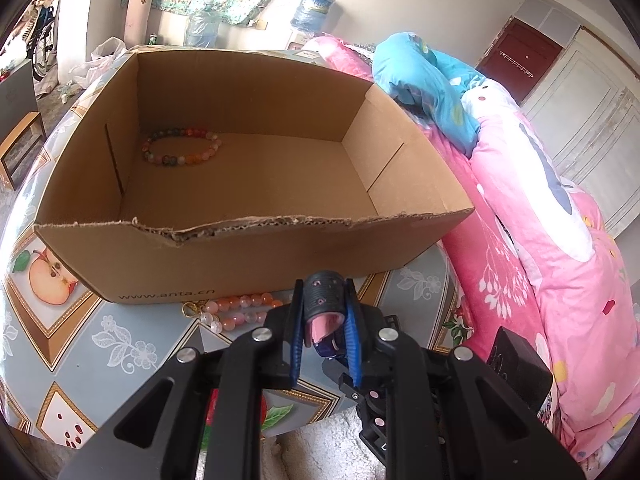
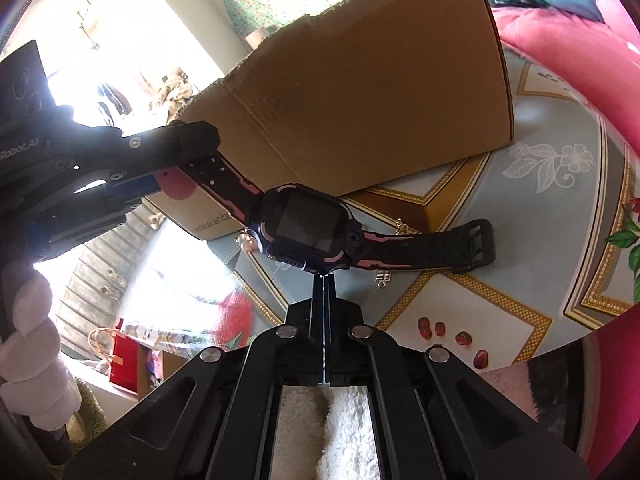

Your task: Organize jewelry

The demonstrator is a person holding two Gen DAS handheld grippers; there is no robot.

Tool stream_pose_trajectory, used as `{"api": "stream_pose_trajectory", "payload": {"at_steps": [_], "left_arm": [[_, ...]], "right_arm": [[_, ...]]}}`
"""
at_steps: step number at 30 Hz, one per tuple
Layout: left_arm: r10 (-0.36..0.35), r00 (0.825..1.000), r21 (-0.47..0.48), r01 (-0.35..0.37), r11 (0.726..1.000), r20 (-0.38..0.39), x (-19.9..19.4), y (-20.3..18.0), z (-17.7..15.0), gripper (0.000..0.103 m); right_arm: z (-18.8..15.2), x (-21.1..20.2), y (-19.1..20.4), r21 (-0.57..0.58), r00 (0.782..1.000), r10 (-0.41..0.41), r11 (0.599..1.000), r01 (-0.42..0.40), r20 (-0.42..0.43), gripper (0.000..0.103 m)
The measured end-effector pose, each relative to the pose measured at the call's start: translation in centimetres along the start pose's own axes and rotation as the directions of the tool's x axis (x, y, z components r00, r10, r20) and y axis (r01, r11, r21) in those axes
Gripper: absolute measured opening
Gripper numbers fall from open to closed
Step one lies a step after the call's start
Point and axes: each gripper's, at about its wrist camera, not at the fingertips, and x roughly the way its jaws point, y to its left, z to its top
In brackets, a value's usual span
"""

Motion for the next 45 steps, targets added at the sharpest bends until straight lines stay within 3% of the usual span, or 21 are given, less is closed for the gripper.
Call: {"api": "stream_pose_trajectory", "payload": {"at_steps": [15, 21, 24, 39, 45], "left_arm": [[0.003, 1.0, 0.005, -0.003, 1.0, 0.002, 0.0, -0.2, 0.1, 0.017], [-0.004, 1.0, 0.004, 0.004, 1.0, 0.0, -0.1, -0.1, 0.2, 0.018], [-0.007, 1.0, 0.006, 0.007, 1.0, 0.002, -0.2, -0.2, 0.3, 0.018], [-0.02, 1.0, 0.012, 0.02, 1.0, 0.001, -0.3, -0.9, 0.3, 0.018], [-0.019, 1.0, 0.014, 0.019, 1.0, 0.002, -0.3, -0.9, 0.3, 0.018]], "right_arm": [[-0.6, 0.3, 1.6, -0.064, 0.998, 0.044, 0.997, -0.047, -0.039, 0.0], [-0.6, -0.1, 0.9, -0.021, 0.999, 0.021, 1.0, -0.021, -0.034, 0.019], [-0.5, -0.7, 0.5, -0.009, 1.0, 0.009, 1.0, -0.009, -0.018, 0.024], [0.8, -0.6, -1.9, 0.133, 0.998, 0.056, 0.99, -0.056, 0.004, 0.023], [1.3, -0.8, -3.4, 0.173, 0.999, 0.049, 0.984, -0.048, 0.0, 0.002]]}}
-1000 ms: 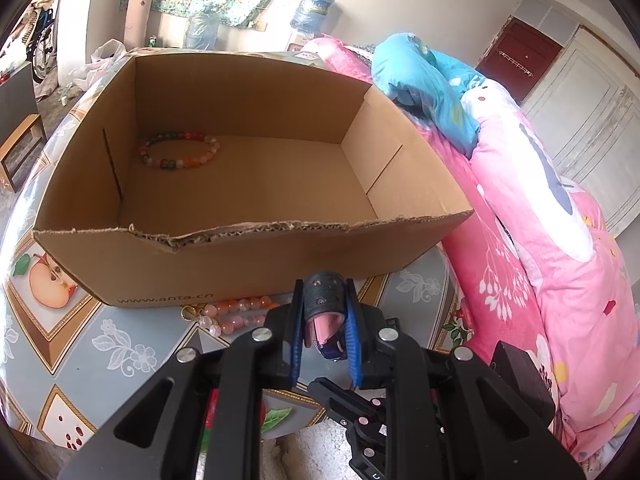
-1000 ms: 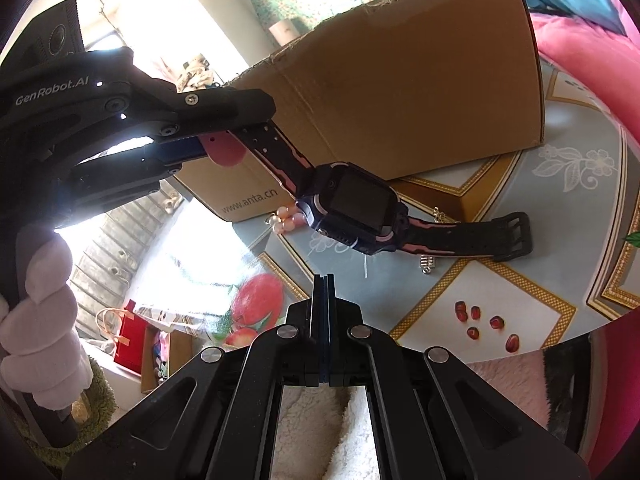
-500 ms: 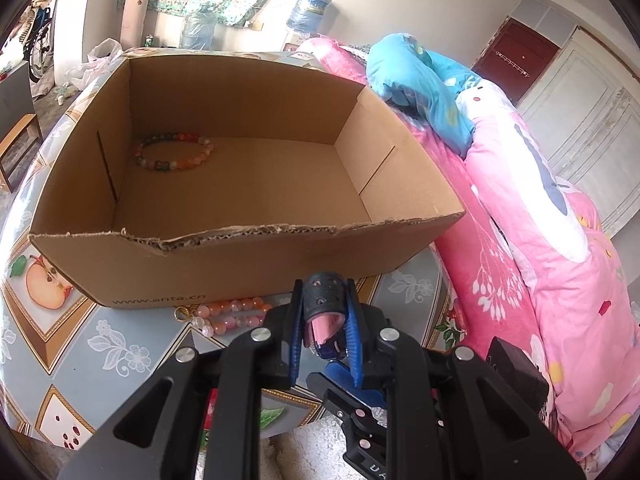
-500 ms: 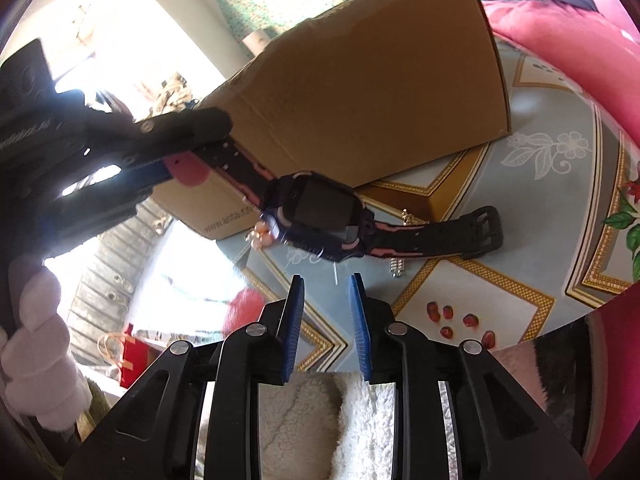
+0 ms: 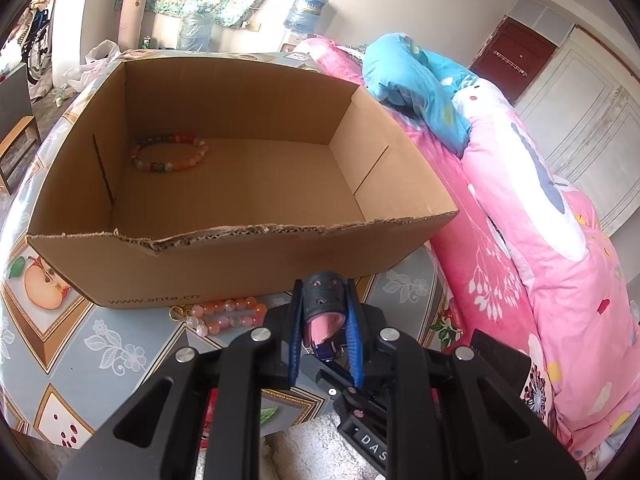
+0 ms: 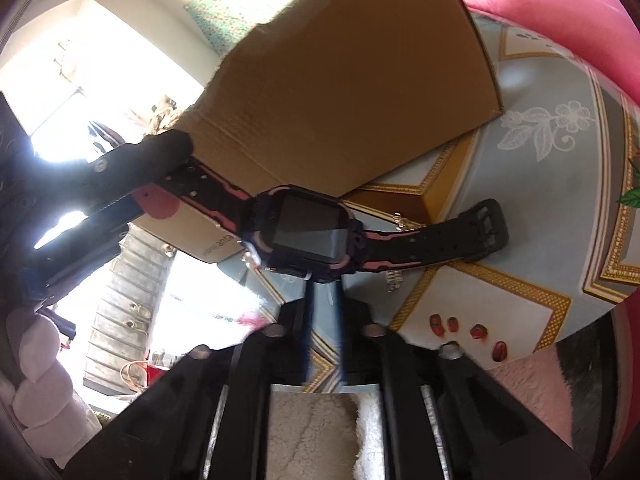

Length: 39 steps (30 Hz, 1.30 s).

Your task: Organize jewelry

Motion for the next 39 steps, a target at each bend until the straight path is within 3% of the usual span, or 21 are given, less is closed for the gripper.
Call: {"api": "stream_pose_trajectory", "payload": {"at_steps": [4, 11, 39], "left_arm": [[0.001, 1.0, -0.001, -0.001, 1.0, 0.002, 0.0, 0.0, 0.0, 0.018], [0.003, 1.0, 0.0, -0.003, 1.0, -0.002, 0.1, 0.0, 0.0, 0.018], [0.005, 1.0, 0.01, -0.005, 1.0, 0.01, 0.1, 0.0, 0.4, 0.018]], "right_arm": [[0.2, -1.0, -1.0, -0.01, 1.0, 0.004, 1.0, -0.004, 0.011, 0.0], [-0.3, -1.9, 0.6, -0.077, 1.0, 0.019, 0.997, -0.017, 0.013, 0.0], [-1.1, -1.1, 2.6, -0.151, 0.998, 0.025, 0.988, -0.035, -0.064, 0.0]]}}
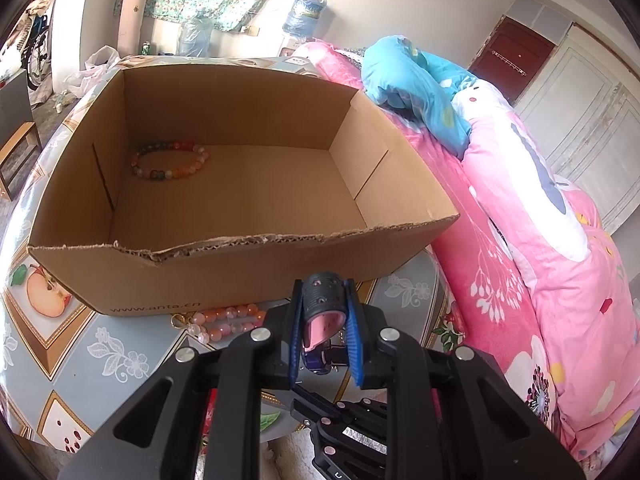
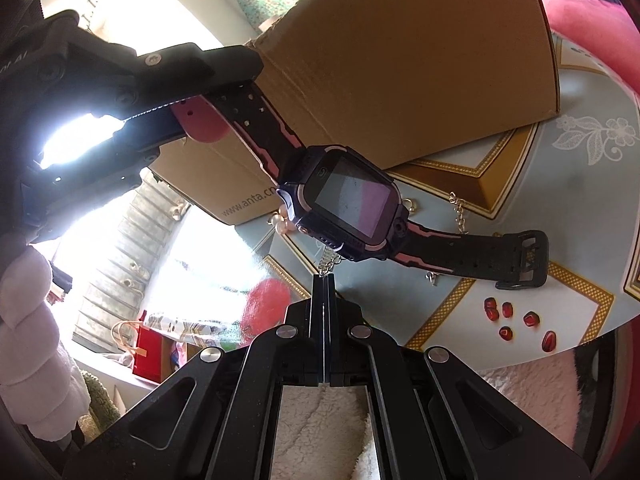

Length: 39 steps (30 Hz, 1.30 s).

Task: Organize jewelry
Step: 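Carry the purple smartwatch by its strap toward the box with the left tool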

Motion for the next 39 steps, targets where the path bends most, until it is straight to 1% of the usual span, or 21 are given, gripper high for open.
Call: {"api": "stream_pose_trajectory", "payload": {"at_steps": [11, 19, 30, 35, 39], "left_arm": [[-0.006, 1.0, 0.025, 0.006, 1.0, 0.002, 0.2, -0.5, 0.5, 0.018], [-0.02, 1.0, 0.049, 0.019, 0.999, 0.017, 0.0, -1.2, 0.9, 0.018], [-0.106, 0.994, 0.052, 0.104, 0.993, 0.038, -1.6, -2.4, 1.8, 0.018], [-0.141, 0.987, 0.07, 0.136, 0.988, 0.072, -3.1, -3.1, 2.6, 0.018], [-0.155, 0.982, 0.077, 0.147, 0.986, 0.105, -4.5, -3.5, 3.4, 0.018]], "right_arm": [[-0.2, 0.7, 0.7, -0.027, 1.0, -0.013, 1.0, 0.013, 0.002, 0.0], [-0.4, 1.1, 1.0, -0.035, 1.0, -0.015, 0.999, 0.015, 0.005, 0.0], [-0.1, 1.1, 0.6, -0.011, 1.0, -0.021, 1.0, 0.021, 0.019, 0.0], [0.3, 1.3, 0.9, -0.016, 0.999, -0.021, 1.0, 0.021, 0.029, 0.0], [1.1, 1.4, 0.8, -0.019, 0.999, -0.028, 0.999, 0.029, 0.045, 0.0]]}}
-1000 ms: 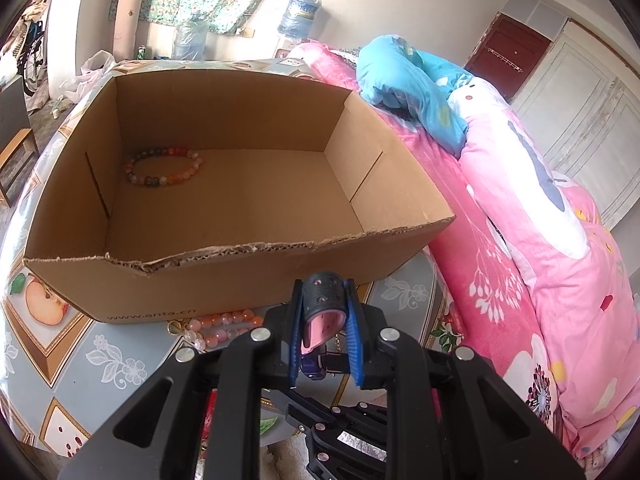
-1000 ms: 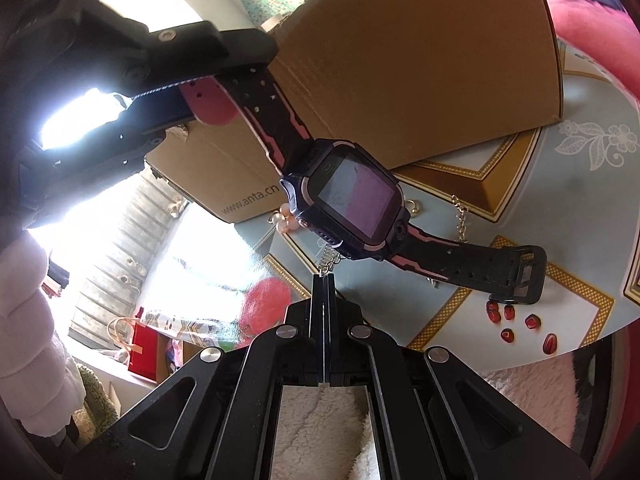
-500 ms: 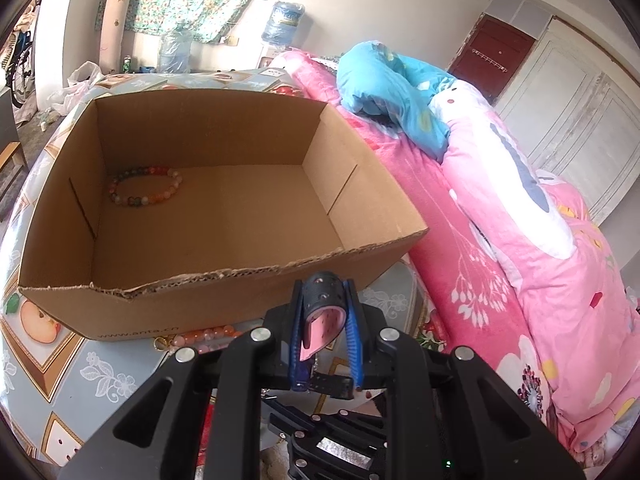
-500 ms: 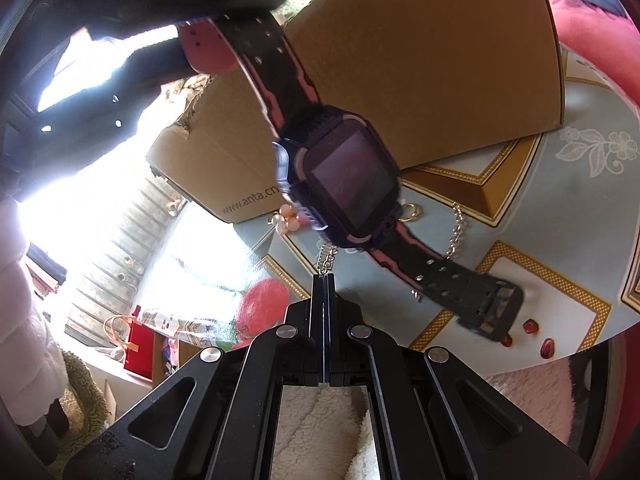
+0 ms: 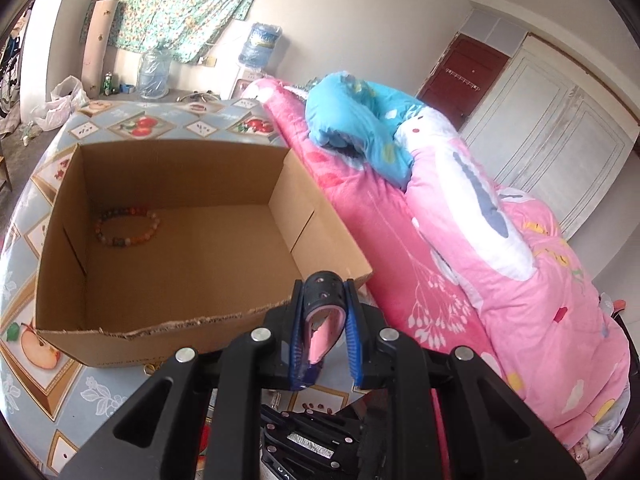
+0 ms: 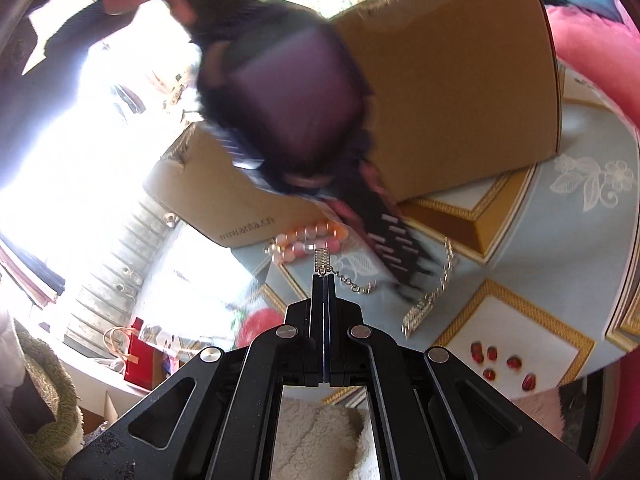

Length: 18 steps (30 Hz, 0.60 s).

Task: Organize jewelry
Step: 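Carry the purple smartwatch by its strap toward the box with the left tool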

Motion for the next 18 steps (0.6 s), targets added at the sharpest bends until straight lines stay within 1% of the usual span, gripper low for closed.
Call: {"api": "stream_pose_trajectory", "payload": {"at_steps": [3, 5, 6, 7, 8, 9, 11, 16, 18], "left_arm": [[-0.006, 1.0, -0.002, 0.006, 1.0, 0.03, -1.1, 0.0, 0.8, 0.018], [-0.005, 0.999, -0.001, 0.005, 1.0, 0.053, -2.0, 0.2, 1.3, 0.018], [-0.005, 0.998, -0.003, 0.005, 1.0, 0.063, -2.4, 0.3, 1.5, 0.018], [-0.008, 0.997, -0.006, 0.009, 1.0, 0.073, -2.8, 0.4, 1.7, 0.018], [-0.012, 0.997, -0.01, 0.013, 1.0, 0.081, -3.2, 0.6, 1.8, 0.018], [-0.016, 0.996, -0.014, 0.017, 1.0, 0.089, -3.5, 0.7, 2.0, 0.018], [-0.017, 0.994, -0.015, 0.019, 1.0, 0.106, -4.3, 1.0, 2.4, 0.018], [-0.022, 0.99, -0.013, 0.024, 1.0, 0.138, -5.8, 1.5, 3.1, 0.018], [-0.026, 0.988, -0.007, 0.027, 1.0, 0.153, -6.5, 1.4, 3.4, 0.018]], "right_arm": [[0.8, 0.3, -0.2, -0.001, 1.0, -0.014, 1.0, 0.014, 0.007, 0.0], [1.3, 0.5, -0.2, -0.001, 1.0, -0.009, 1.0, 0.009, 0.005, 0.0], [1.6, 0.7, -0.1, -0.005, 1.0, -0.016, 1.0, 0.016, 0.002, 0.004], [1.9, 0.8, -0.1, -0.006, 1.0, -0.024, 1.0, 0.024, -0.003, 0.005], [2.0, 0.9, 0.0, -0.007, 1.0, -0.025, 1.0, 0.025, -0.01, 0.01], [2.1, 1.0, 0.0, -0.004, 0.999, -0.027, 1.0, 0.027, -0.02, 0.024], [2.2, 0.9, 0.1, 0.008, 1.0, -0.019, 1.0, 0.019, -0.021, 0.032], [1.8, -0.7, 0.8, -0.001, 1.0, -0.017, 1.0, 0.017, 0.017, 0.032], [1.5, -1.6, 1.7, -0.02, 0.999, -0.029, 0.999, 0.03, 0.044, 0.034]]}}
